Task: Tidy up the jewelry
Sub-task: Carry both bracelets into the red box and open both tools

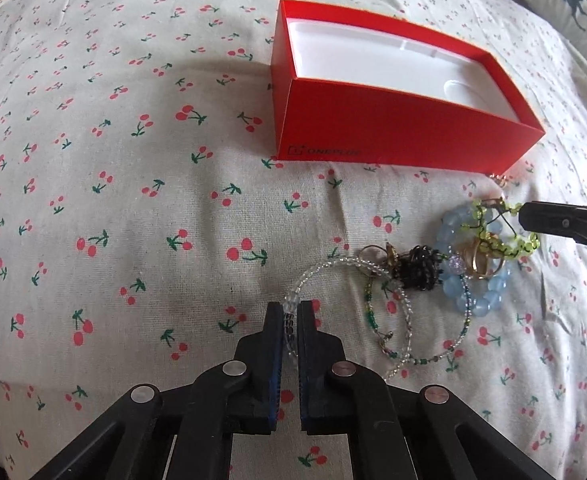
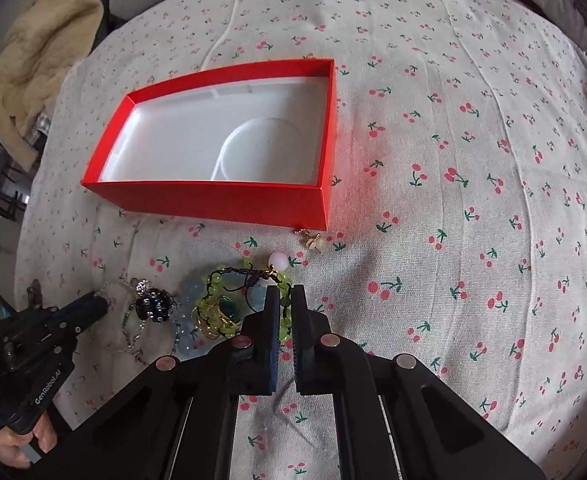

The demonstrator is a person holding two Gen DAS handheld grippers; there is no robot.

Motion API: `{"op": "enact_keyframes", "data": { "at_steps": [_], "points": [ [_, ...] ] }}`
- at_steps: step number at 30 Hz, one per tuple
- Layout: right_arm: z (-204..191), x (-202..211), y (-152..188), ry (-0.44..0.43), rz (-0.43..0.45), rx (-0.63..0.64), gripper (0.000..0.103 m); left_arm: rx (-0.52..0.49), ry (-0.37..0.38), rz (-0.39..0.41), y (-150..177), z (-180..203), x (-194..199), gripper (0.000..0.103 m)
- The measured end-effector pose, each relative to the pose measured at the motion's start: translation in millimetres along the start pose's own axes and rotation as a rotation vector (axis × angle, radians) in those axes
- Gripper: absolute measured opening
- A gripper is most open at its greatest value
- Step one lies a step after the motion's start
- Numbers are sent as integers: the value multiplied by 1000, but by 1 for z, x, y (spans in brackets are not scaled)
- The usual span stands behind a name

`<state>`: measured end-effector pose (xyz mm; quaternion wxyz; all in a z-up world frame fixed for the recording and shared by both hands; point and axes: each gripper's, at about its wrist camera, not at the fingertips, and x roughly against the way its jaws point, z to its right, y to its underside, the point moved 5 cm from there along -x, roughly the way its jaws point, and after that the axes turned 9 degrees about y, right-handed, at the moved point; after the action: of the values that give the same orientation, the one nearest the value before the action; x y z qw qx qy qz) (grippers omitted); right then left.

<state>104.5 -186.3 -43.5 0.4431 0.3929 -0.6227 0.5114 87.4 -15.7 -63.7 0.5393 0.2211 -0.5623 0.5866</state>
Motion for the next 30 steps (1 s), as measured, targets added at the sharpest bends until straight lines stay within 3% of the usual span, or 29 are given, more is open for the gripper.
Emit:
{"op": "enact_keyframes", "data": {
  "at_steps": [8, 21, 30],
  "points": [
    [-6, 36, 1, -52, 69, 1, 5, 10, 52, 69, -5, 17, 25, 1],
    [-12, 81, -25, -103, 185, -37, 5, 15, 104, 178, -40, 38, 54, 1],
    [-13, 105, -55, -120, 275, -95, 5, 12, 211, 254, -80, 62, 58, 1]
  ]
}}
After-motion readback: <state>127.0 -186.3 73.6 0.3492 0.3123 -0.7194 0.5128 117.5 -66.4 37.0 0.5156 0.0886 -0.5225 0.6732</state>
